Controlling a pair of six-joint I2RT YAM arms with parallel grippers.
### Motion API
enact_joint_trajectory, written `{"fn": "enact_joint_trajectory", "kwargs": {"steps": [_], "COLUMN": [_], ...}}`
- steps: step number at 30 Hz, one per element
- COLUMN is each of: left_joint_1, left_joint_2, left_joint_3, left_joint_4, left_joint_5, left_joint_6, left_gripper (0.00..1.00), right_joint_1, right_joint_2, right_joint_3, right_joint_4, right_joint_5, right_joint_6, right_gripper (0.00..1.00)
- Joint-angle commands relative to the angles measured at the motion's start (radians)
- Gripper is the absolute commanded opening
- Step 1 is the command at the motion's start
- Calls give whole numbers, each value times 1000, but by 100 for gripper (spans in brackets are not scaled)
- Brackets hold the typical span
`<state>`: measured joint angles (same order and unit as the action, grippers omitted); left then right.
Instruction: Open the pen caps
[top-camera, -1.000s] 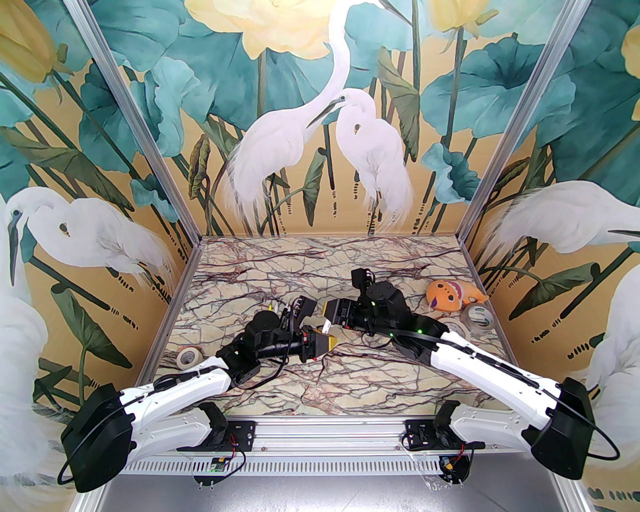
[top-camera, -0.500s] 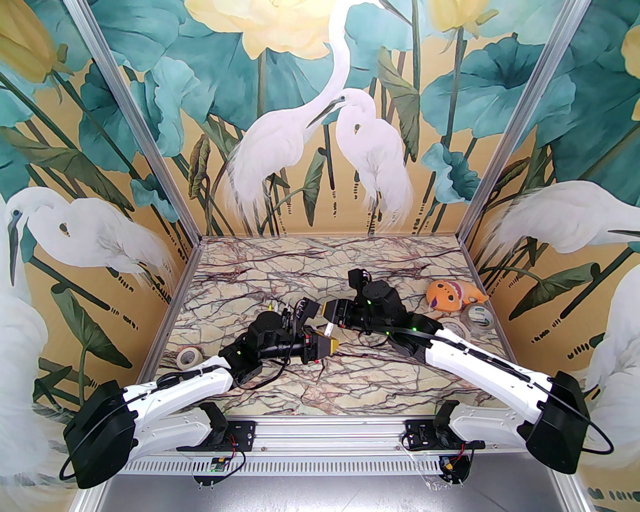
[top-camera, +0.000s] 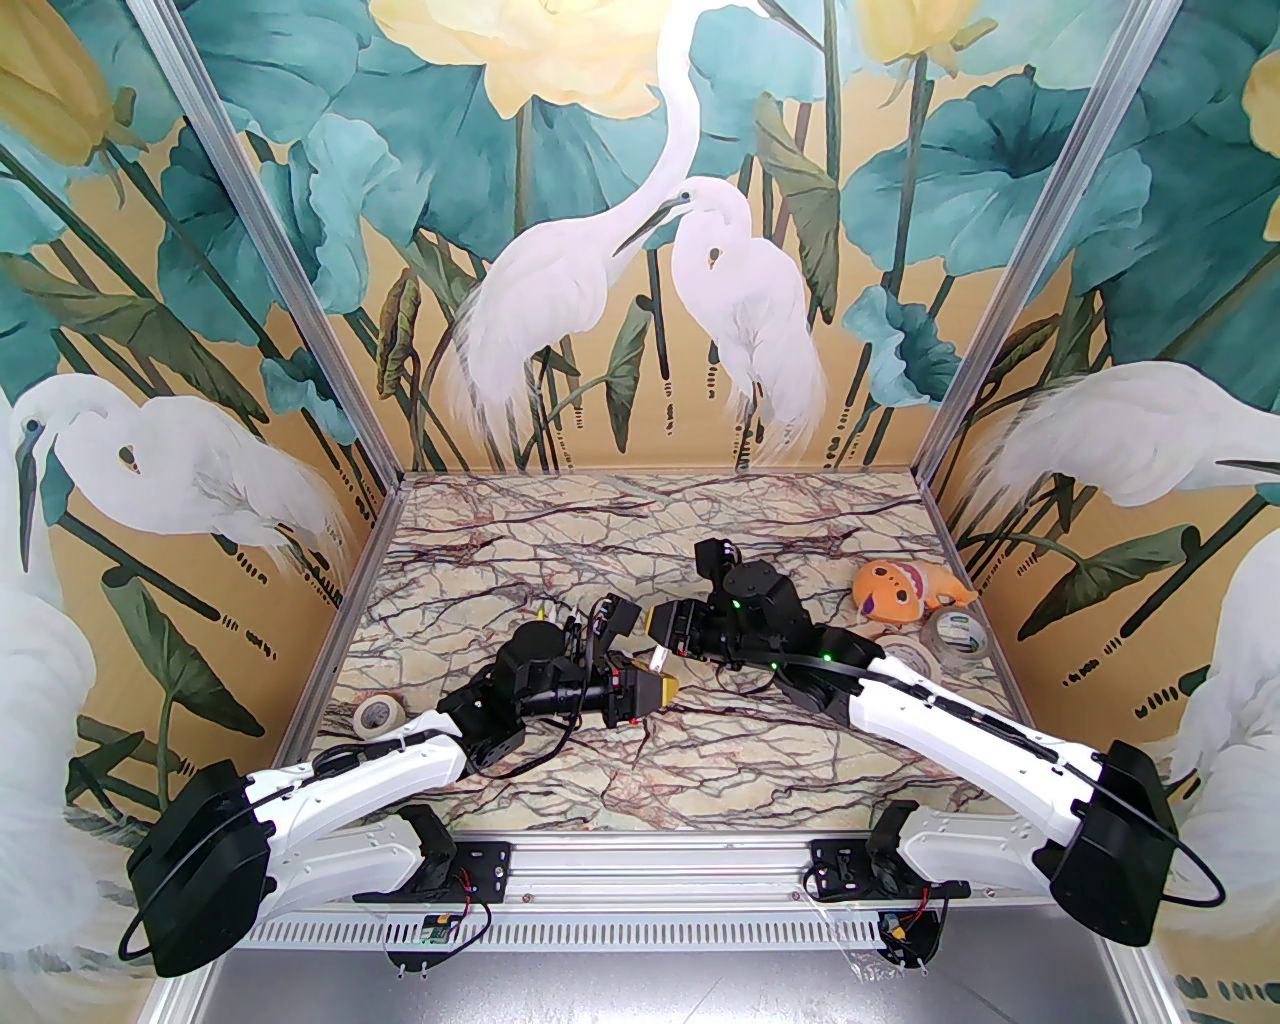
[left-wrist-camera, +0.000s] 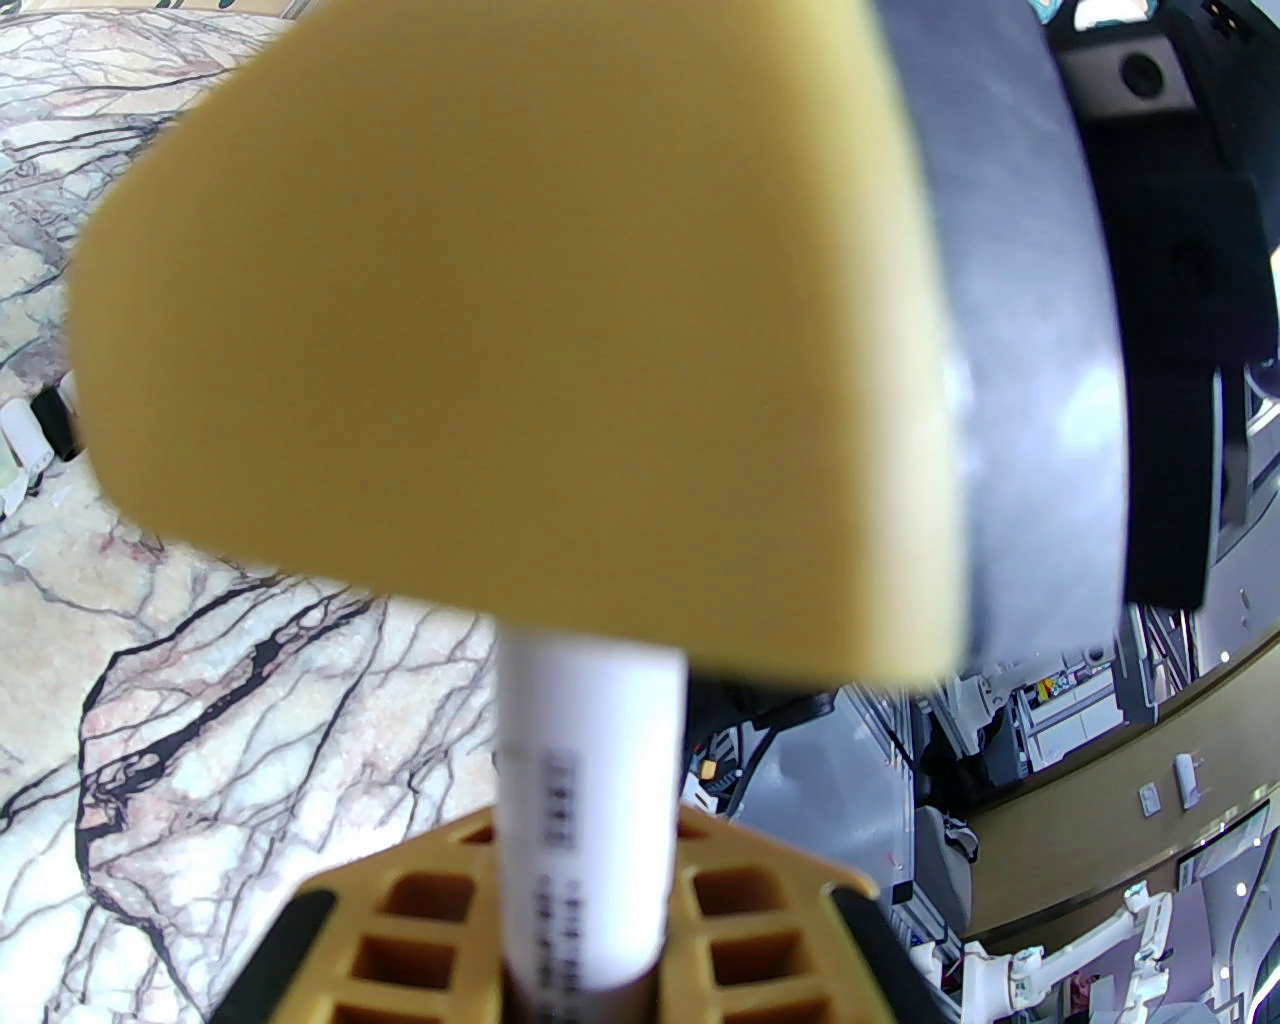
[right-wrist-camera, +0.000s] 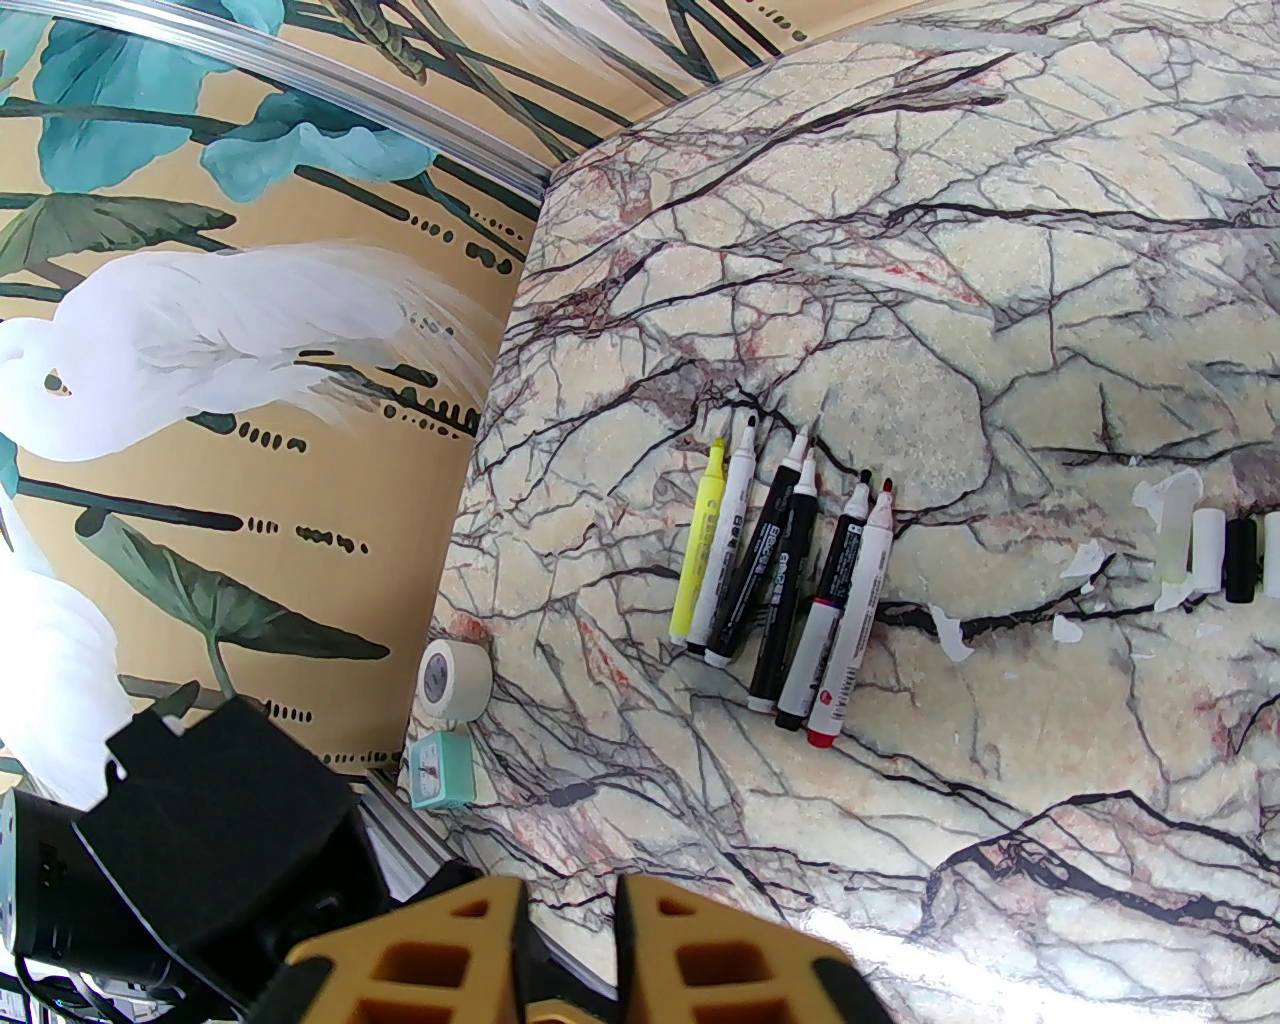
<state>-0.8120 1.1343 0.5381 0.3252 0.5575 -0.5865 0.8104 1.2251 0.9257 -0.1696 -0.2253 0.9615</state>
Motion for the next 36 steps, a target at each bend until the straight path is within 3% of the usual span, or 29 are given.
{"fn": "enact_joint_trajectory", "kwargs": {"steps": [1,6,12,18,22,29,36], "left_joint_1": [-5,-4,-5,-8,-35,-136,-196], "left_joint_2": [12,2,5,11,16,37,77], "left_joint_3": [32,21,-2,-1,19,104,151], "left_joint_4": [-3,29,137,79,-11,-241,-335], "left_joint_5": [25,58,154,116,30,-201,-283], "left_joint_6": [6,-12,-70,-46,5,131,191], "left_gripper": [10,10,10,8,7,5,6], "right_joint_1": [4,-10,-56,-99,-105,-105,-116], "right_joint_2": [-4,-35,-73,-131,-140,-127,-86], "right_joint_3": [35,46,10,-35,-26,18,82], "right_joint_4": [7,5,160,265,227,21,-118], "right_joint_5": [-9,-4,-145,-217,-178,63,189], "right_joint_6": [-13,-56,-93,-107,-105,-54,-28], "right_gripper": [16,13,12,12,11,10,9]}}
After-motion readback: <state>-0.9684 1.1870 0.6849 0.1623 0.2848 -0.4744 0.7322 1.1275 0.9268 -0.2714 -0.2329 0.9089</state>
